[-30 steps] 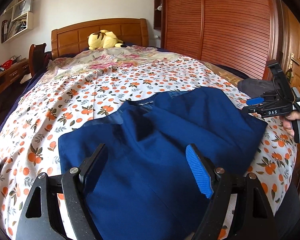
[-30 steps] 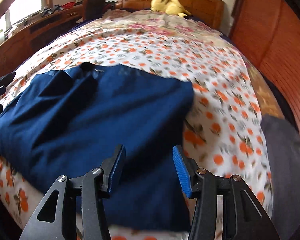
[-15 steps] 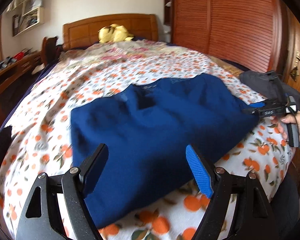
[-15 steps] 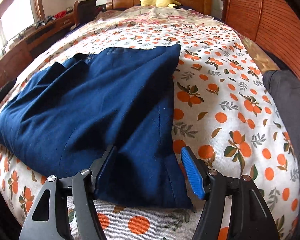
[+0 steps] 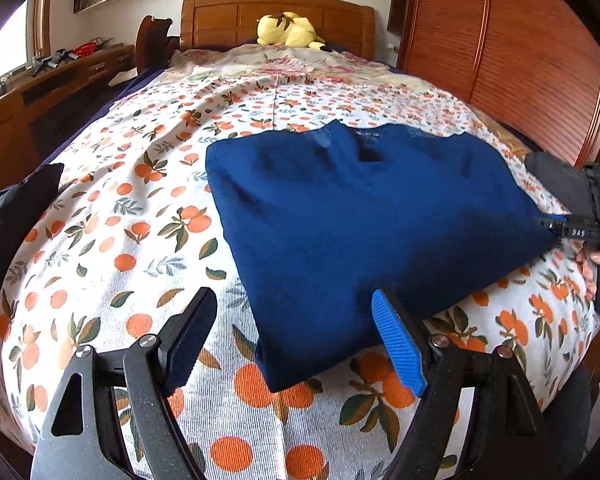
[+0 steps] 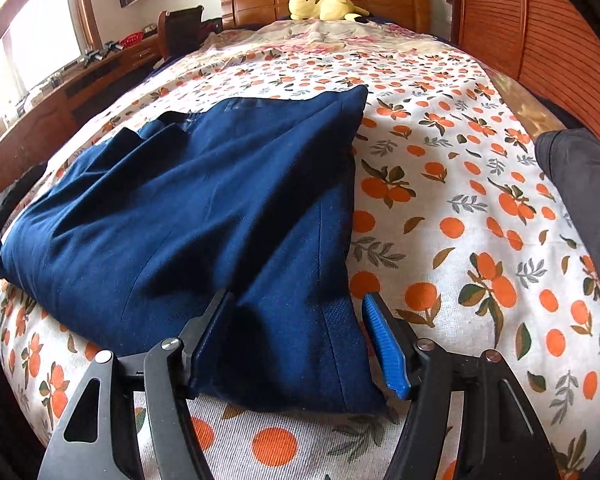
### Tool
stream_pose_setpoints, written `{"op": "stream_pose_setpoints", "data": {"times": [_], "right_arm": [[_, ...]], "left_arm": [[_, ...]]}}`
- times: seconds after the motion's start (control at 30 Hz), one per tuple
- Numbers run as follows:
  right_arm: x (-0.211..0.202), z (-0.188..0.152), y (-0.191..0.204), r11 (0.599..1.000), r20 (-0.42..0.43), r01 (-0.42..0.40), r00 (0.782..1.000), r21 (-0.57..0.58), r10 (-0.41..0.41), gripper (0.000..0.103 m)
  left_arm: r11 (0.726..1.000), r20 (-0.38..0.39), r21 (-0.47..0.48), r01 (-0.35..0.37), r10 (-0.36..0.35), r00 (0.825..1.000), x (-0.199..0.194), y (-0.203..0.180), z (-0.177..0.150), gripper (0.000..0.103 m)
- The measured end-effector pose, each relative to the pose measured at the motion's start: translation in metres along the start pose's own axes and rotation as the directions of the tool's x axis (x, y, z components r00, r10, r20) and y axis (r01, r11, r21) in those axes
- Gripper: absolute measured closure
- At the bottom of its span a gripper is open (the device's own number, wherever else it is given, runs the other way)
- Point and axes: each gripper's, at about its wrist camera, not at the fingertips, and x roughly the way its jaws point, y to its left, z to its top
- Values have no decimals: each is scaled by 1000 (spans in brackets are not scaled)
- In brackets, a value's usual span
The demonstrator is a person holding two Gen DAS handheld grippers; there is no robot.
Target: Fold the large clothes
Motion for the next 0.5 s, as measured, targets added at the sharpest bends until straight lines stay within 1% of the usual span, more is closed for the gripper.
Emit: {"op": "stream_pose_setpoints", "data": {"times": [0.1, 0.2, 0.27, 0.3, 0.33, 0.37, 0.4, 0.43, 0.47, 0.5], "right_arm": [[2, -3, -1, 1000, -1, -19, 1000, 20, 19, 35], [6, -4, -5, 997, -14, -55, 998, 47, 55, 35], [8, -4, -9, 994, -20, -89, 996, 62, 90, 41], [8, -4, -9, 992, -22, -104, 994, 66, 106, 42], [8, -4, -10, 991, -24, -115, 993, 65, 116, 46], [8, -3, -9, 990, -26, -127, 991, 60, 129, 52], [7, -3, -7, 989, -28, -137, 990, 51, 139, 55], [6, -2, -6, 989, -28, -143, 989, 41, 144, 65], [5, -2, -4, 988, -27, -149, 988, 27, 150, 77], [3, -2, -3, 989, -24, -147, 989, 11, 147, 82]], "left_arm": [[1000, -15, 17, -13, 13, 1000, 1, -3, -4, 23], [1000, -23, 11, -15, 15, 1000, 2, -3, -7, 23], [1000, -23, 2, -2, 2, 1000, 2, -2, -8, 26], [1000, -28, -5, 17, -17, 999, 3, -2, -9, 31], [999, -33, -11, 30, -30, 999, 5, -1, -9, 37], [999, -44, -23, 39, -40, 998, 7, 0, -9, 39], [999, -52, -29, 41, -42, 998, 9, 1, -10, 45], [999, -58, -33, 44, -46, 997, 10, 1, -11, 53], [999, -62, -32, 39, -41, 997, 12, 0, -11, 56], [999, -68, -31, 30, -32, 997, 13, 0, -11, 65]]}}
